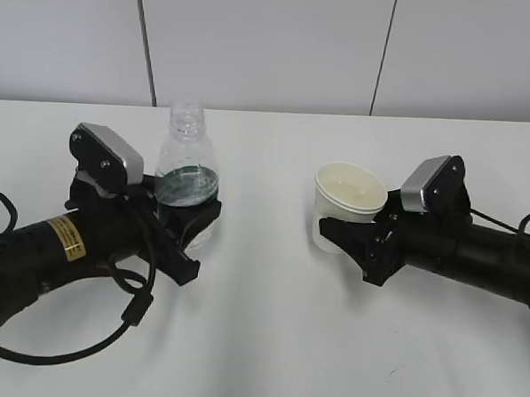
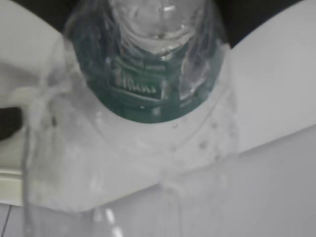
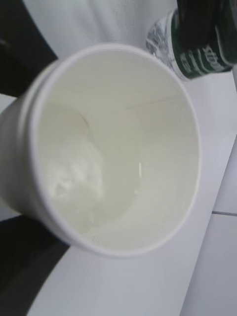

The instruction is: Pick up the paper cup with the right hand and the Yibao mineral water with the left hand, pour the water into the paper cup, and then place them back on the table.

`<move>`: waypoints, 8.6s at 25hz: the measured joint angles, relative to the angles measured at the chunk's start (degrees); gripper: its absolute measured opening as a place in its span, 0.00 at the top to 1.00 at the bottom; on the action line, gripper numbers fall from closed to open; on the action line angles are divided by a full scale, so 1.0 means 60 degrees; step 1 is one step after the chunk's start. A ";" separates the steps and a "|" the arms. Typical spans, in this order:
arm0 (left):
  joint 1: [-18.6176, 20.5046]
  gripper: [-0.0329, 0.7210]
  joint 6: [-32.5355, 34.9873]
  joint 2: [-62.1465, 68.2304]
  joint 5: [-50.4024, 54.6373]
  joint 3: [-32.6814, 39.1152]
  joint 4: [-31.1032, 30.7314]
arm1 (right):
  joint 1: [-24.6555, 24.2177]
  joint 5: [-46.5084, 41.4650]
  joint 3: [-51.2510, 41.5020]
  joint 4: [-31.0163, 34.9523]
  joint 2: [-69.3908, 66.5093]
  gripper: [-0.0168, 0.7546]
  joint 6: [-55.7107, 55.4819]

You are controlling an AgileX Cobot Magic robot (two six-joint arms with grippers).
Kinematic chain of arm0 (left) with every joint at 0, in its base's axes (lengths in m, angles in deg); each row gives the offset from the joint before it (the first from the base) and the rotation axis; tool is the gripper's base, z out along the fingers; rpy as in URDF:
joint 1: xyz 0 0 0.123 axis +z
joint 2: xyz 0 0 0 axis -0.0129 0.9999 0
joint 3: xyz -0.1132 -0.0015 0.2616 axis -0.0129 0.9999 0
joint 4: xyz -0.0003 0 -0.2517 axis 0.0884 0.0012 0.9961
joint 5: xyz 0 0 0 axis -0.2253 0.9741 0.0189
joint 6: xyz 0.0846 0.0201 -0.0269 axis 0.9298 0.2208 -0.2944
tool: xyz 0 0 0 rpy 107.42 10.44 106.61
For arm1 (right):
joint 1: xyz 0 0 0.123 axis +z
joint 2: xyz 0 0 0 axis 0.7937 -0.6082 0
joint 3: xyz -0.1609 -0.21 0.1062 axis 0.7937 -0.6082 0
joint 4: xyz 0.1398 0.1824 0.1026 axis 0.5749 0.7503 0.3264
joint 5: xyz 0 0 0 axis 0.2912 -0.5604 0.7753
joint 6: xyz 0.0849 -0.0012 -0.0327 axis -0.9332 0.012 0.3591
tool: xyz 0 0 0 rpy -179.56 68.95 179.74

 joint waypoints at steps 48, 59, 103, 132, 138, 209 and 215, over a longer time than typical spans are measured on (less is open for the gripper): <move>0.0000 0.52 -0.1365 0.1471 -0.0023 -0.0617 -0.2695 | 0.0000 0.0119 -0.0510 0.3390 -0.0950 0.34 0.1991; -0.0008 0.52 -0.1365 0.1471 -0.0023 -0.0617 -0.2713 | 0.0000 0.0235 -0.0510 0.3390 -0.0950 0.14 0.1991; 0.0007 0.27 -0.2124 -0.1411 0.4109 0.0933 -0.3195 | 0.0000 0.0322 -0.2760 0.4607 -0.0500 0.18 0.1953; 0.4134 0.30 -0.2717 -0.1726 0.9145 -0.1953 -0.0707 | -0.0191 -0.5338 -0.0536 0.9373 0.2232 0.21 0.2005; 0.3662 0.30 -0.2766 -0.1726 1.3206 -0.3969 -0.0600 | -0.0749 -1.0861 0.1727 0.9271 0.3201 0.21 0.2005; 0.3387 0.33 0.0109 -1.5346 2.1620 0.0359 0.4005 | -0.0835 -2.2323 -0.1927 0.8844 1.5916 0.21 0.3722; 0.3387 0.33 0.0109 -1.5839 2.1268 0.0647 0.4018 | -0.0835 -2.1847 -0.2130 0.9121 1.6986 0.21 0.3724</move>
